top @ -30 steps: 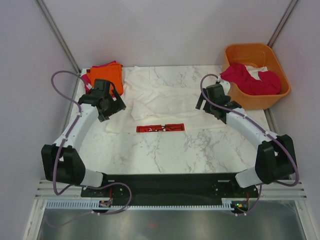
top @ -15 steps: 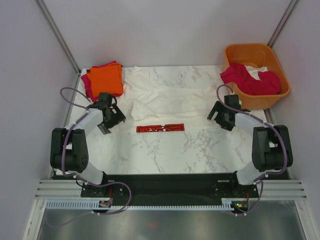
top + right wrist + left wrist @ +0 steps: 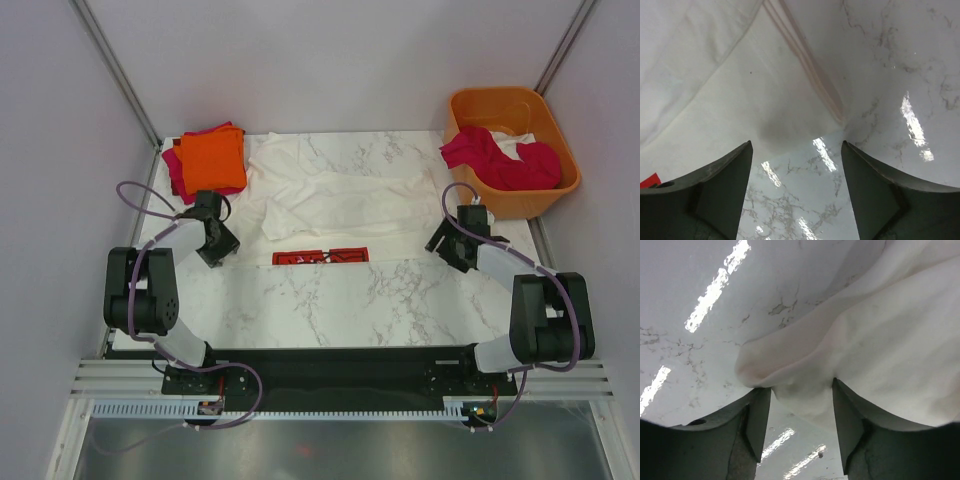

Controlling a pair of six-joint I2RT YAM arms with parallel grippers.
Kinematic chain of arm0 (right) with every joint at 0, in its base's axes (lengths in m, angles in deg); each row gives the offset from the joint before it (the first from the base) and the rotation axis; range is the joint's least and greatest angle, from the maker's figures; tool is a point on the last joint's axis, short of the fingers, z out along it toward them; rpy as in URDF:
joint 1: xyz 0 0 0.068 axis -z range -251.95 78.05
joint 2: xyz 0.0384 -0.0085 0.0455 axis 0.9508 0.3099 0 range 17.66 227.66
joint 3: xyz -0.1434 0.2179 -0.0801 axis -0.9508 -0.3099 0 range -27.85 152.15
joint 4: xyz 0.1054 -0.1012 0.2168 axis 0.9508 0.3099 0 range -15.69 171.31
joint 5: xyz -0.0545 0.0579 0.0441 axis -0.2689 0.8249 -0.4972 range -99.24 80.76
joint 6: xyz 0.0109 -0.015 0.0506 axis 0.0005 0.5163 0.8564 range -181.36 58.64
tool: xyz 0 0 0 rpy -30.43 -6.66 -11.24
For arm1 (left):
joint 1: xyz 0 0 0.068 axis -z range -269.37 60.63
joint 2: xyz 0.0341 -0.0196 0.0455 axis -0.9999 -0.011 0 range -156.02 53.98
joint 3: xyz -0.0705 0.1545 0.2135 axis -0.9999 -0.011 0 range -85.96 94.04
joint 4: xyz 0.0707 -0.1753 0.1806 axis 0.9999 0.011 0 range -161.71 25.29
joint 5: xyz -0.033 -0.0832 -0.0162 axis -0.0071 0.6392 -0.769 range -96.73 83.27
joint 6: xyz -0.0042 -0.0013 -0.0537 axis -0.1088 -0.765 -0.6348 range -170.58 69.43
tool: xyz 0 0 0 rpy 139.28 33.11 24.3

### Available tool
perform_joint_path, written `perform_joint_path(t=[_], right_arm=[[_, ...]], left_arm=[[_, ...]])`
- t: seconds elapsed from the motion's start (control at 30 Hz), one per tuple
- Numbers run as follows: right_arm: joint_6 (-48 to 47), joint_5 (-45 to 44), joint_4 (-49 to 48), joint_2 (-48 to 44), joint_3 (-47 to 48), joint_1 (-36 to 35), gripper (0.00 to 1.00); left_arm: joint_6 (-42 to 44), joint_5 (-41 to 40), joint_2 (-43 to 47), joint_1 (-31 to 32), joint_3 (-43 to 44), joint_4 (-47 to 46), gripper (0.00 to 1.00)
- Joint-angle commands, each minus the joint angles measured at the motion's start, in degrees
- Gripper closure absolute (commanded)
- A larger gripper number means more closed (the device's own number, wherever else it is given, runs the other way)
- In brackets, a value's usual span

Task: Fold and stack the t-shirts
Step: Fold the tshirt

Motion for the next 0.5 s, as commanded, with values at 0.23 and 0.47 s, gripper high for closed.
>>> perform_joint_path(t=[0.23, 0.47], right_arm=[[-0.44, -1.09, -0.98, 2.87, -2.37, 0.27, 0.61], [-0.61, -1.09, -0.28, 1.38, -2.46, 0.36, 1.00]], left_arm=[[-1.54, -0.35, -3.27, -0.63, -1.71, -5.51, 0.79], [-1.45, 0.44, 1.37, -0.55, -4.25, -5.60, 0.98]])
